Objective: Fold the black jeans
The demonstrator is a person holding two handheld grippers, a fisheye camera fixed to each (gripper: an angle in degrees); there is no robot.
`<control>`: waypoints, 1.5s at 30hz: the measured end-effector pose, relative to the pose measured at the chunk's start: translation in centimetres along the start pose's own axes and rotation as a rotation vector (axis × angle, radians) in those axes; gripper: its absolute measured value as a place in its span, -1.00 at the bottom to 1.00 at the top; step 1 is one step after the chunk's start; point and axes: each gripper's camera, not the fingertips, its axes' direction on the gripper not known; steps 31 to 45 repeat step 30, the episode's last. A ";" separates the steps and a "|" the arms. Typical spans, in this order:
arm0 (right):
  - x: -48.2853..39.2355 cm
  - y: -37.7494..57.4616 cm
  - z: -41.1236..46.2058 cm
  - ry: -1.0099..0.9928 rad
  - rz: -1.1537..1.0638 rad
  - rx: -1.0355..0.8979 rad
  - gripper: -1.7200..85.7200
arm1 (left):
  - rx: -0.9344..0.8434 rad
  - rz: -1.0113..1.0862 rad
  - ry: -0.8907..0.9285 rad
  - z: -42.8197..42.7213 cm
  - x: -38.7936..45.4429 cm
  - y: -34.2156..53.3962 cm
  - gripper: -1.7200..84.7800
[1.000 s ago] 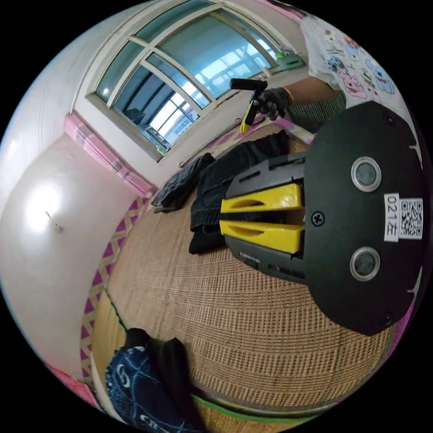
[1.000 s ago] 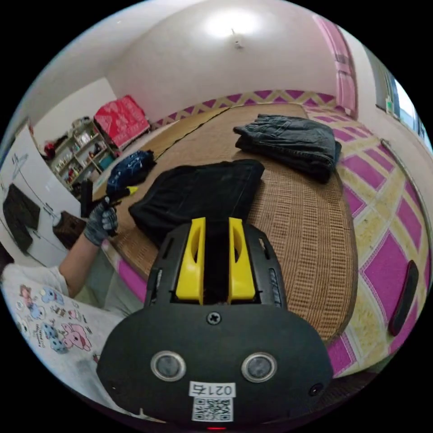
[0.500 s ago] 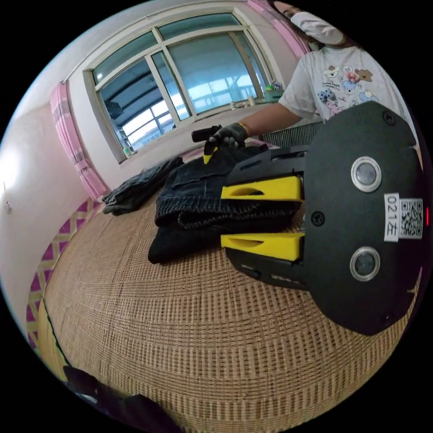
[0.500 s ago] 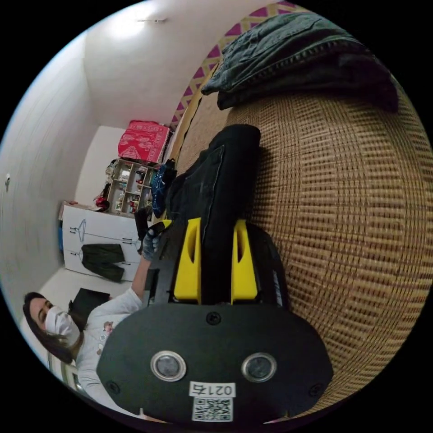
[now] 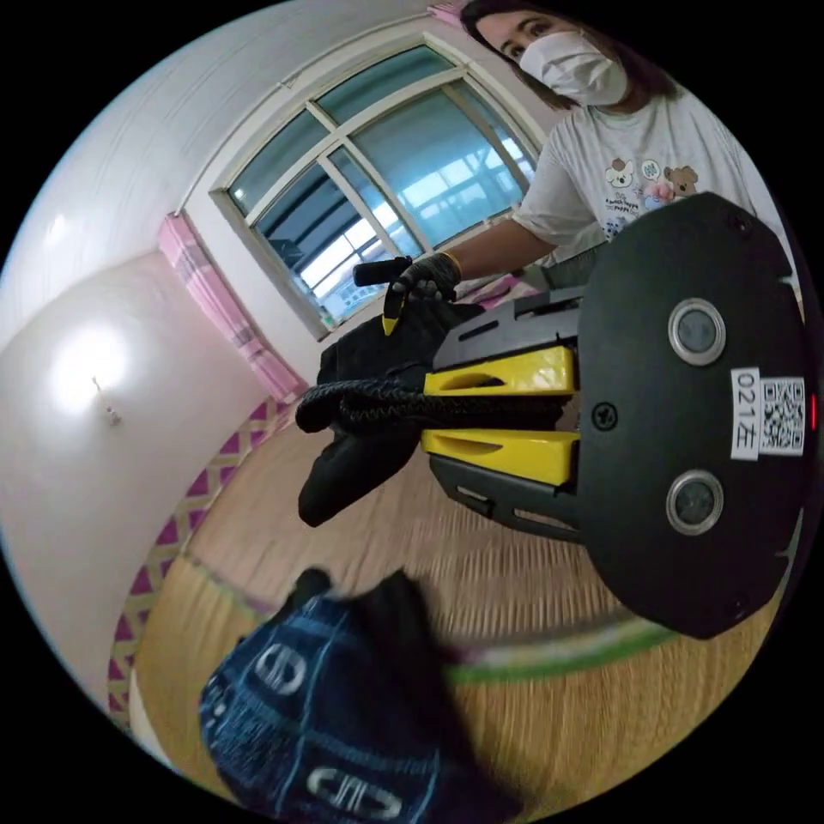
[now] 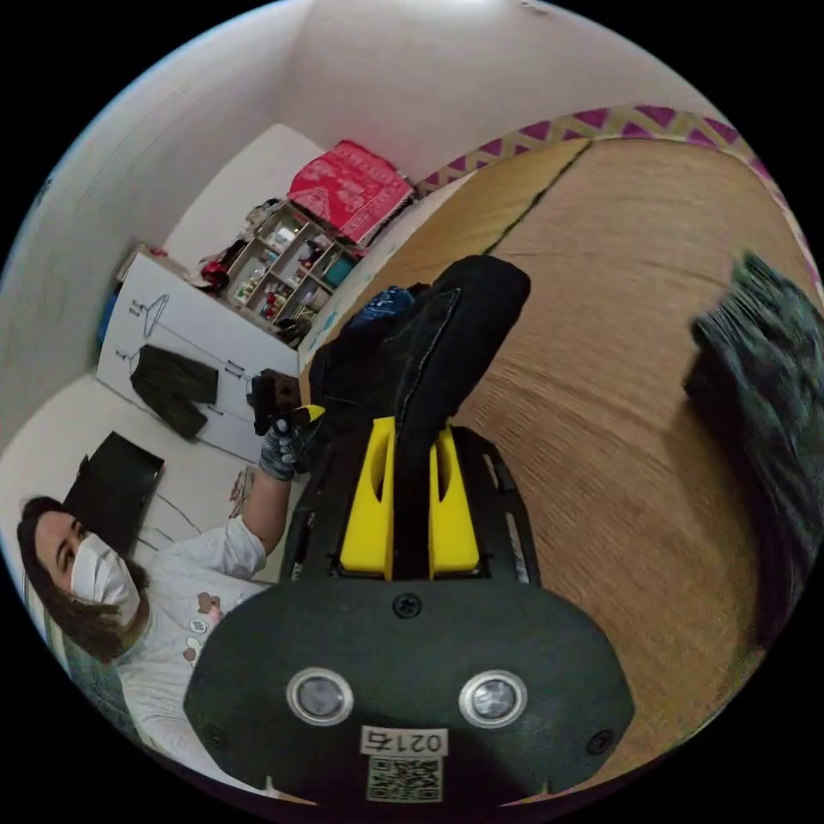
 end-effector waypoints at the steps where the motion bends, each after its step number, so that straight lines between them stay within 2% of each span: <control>1: -1.6 -3.5 2.5 -0.023 -0.040 -0.022 -0.82 | 0.021 0.000 -0.026 -1.6 -0.2 -0.4 -0.84; 3: -3.8 -8.7 6.4 -0.059 -0.086 -0.051 -0.82 | 0.100 -0.012 -0.135 -7.7 -1.1 -1.8 -0.83; 8: -9.8 -20.3 17.2 -0.066 -0.188 -0.074 -0.78 | 0.274 -0.112 -0.320 -16.2 -4.1 -3.5 -0.81; 10: -10.9 -23.4 21.4 0.035 -0.140 -0.038 -0.73 | 0.343 -0.221 -0.377 -17.7 -7.0 -3.3 -0.79; 12: -10.8 -24.1 23.4 0.104 -0.109 -0.022 -0.72 | 0.385 -0.425 -0.466 -19.0 -11.2 -1.6 -0.79; 14: -10.5 -23.4 24.5 0.128 -0.117 -0.030 -0.72 | 0.387 -0.475 -0.515 -19.5 -12.5 0.0 -0.82; 16: -9.7 -21.2 24.3 0.163 -0.142 -0.053 -0.72 | 0.426 -0.417 -0.557 -19.7 -11.2 1.3 -0.84; 19: -8.7 -16.5 22.0 0.222 -0.190 -0.068 -0.73 | 0.410 -0.184 -0.670 -17.7 -6.0 2.3 -0.85; 21: -8.1 -13.1 19.9 0.278 -0.208 -0.073 -0.73 | 0.324 0.036 -0.725 -14.2 -1.0 2.9 -0.81; 24: -7.5 -7.0 15.4 0.426 -0.231 -0.046 -0.74 | 0.217 0.188 -0.694 -9.1 3.7 4.3 -0.82; 27: -6.4 -1.2 10.5 0.634 -0.208 0.031 -0.77 | 0.194 0.217 -0.694 -4.6 6.8 6.4 -0.96; 30: -4.6 3.6 6.7 0.844 -0.181 0.145 -0.75 | 0.189 0.277 -0.694 -0.1 9.5 8.7 -0.98; 45: -4.6 3.6 6.7 0.844 -0.181 0.145 -0.75 | 0.189 0.277 -0.694 -0.1 9.5 8.7 -0.98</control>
